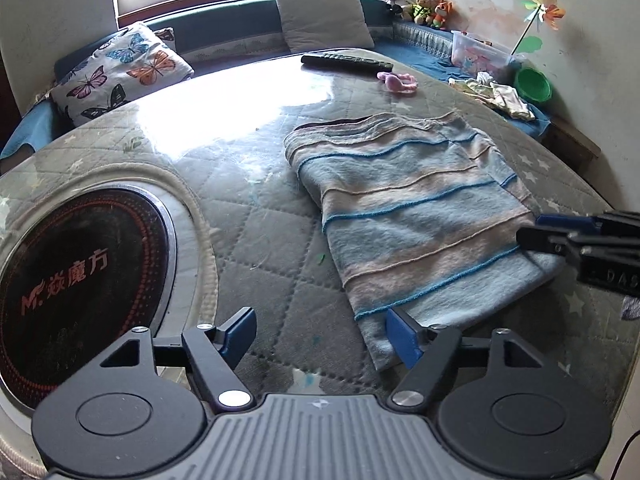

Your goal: Fold clothes

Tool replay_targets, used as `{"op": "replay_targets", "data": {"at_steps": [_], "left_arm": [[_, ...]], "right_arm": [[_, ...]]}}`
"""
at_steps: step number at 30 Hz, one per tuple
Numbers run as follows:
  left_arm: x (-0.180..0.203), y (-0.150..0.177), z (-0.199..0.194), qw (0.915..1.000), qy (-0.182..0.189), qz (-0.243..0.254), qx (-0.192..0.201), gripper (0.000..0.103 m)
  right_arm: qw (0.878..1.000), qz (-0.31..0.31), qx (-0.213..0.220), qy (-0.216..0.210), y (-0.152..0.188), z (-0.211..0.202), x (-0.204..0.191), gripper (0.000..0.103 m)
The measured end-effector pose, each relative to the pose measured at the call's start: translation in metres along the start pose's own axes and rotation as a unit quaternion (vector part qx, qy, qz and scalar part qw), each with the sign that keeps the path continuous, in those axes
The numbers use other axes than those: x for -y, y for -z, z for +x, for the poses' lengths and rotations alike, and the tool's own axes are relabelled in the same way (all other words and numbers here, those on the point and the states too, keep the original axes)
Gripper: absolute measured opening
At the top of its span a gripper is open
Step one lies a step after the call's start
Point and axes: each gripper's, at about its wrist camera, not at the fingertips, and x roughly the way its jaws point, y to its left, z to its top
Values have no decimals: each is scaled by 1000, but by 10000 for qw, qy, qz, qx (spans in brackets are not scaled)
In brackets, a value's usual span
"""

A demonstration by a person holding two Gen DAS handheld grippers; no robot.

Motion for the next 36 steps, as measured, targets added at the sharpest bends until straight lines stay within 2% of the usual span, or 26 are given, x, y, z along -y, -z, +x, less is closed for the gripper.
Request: {"op": "replay_targets", "data": {"at_steps": [10, 14, 19, 25, 30, 36], "left_arm": [[-1, -2, 2, 10000, 7, 63, -53, 75], [-2, -2, 3, 9999, 36, 86, -90, 77], [-6, -5, 5, 9999, 80, 70, -131, 79], [-8, -6, 6, 9997, 154, 40, -182, 79], [-15, -22, 8, 9999, 106, -110, -75, 79], [-23, -54, 28, 9996, -17, -282, 21, 79]], "right_arm": [[9997, -195, -155, 45, -26, 34, 7, 33], [9994, -75, -308, 143, -31, 56, 20, 24], [9997, 7, -185, 161, -47, 63, 26, 24], [9994, 92, -279, 201, -53, 82, 33, 21], [9997, 47, -201, 146, -64, 85, 30, 22], [9996, 20, -255, 131, -66, 97, 27, 24]]}}
